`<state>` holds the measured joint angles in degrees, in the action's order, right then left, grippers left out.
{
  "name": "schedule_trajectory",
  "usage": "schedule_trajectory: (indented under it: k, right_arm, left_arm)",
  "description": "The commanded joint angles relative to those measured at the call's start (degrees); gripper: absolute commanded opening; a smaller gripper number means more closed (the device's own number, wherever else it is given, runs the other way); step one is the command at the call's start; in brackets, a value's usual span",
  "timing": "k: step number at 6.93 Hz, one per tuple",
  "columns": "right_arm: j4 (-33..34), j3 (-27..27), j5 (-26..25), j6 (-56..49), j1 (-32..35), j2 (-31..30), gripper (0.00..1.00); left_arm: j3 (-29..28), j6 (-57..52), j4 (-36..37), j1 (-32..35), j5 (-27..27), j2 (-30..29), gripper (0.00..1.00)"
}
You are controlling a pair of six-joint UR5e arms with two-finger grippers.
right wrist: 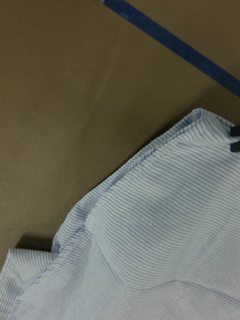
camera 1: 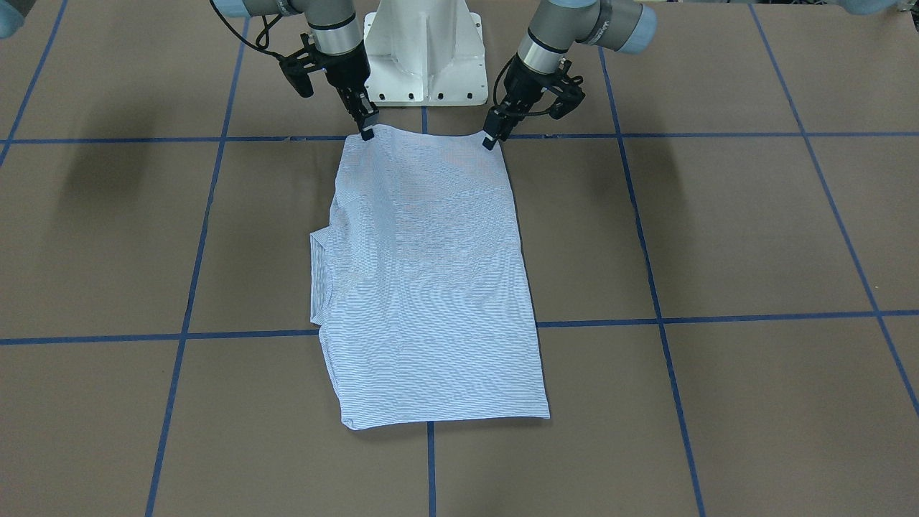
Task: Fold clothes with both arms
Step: 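Lower the left gripper to the other near corner and grasp it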
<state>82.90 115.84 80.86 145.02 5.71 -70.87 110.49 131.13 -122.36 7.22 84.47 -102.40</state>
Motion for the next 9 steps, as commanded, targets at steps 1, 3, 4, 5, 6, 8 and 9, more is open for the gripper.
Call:
schedule_trajectory:
  k: [1, 3, 4, 5, 6, 8, 9]
  right_arm:
    - [0.07, 0.09, 0.0, 0.0, 0.0, -0.06, 0.0]
    - [-0.02, 0.09, 0.0, 0.0, 0.0, 0.03, 0.0]
    - [-0.02, 0.09, 0.0, 0.0, 0.0, 0.03, 0.0]
    - [-0.02, 0.09, 0.0, 0.0, 0.0, 0.03, 0.0]
    - [0.07, 0.09, 0.0, 0.0, 0.0, 0.03, 0.0]
    - [-0.02, 0.87, 0.0, 0.09, -0.52, -0.24, 0.0]
    - [0.07, 3.49, 0.0, 1.05, -1.75, -1.63, 0.0]
  left_arm:
    - [0.16, 0.71, 0.1, -1.07, -0.01, -0.08, 0.36]
    - [0.16, 0.71, 0.1, -1.51, -0.1, -0.08, 0.35]
    - [0.16, 0.71, 0.1, -1.51, -0.1, -0.08, 0.35]
    - [0.16, 0.71, 0.1, -1.51, -0.01, -0.17, 0.25]
    - [0.16, 0.71, 0.1, -1.51, -0.01, -0.17, 0.0]
    - [3.56, 0.62, 0.19, -1.34, -0.01, 0.18, 0.0]
    - [8.37, 0.79, 2.1, -1.42, 0.16, 1.75, 0.0]
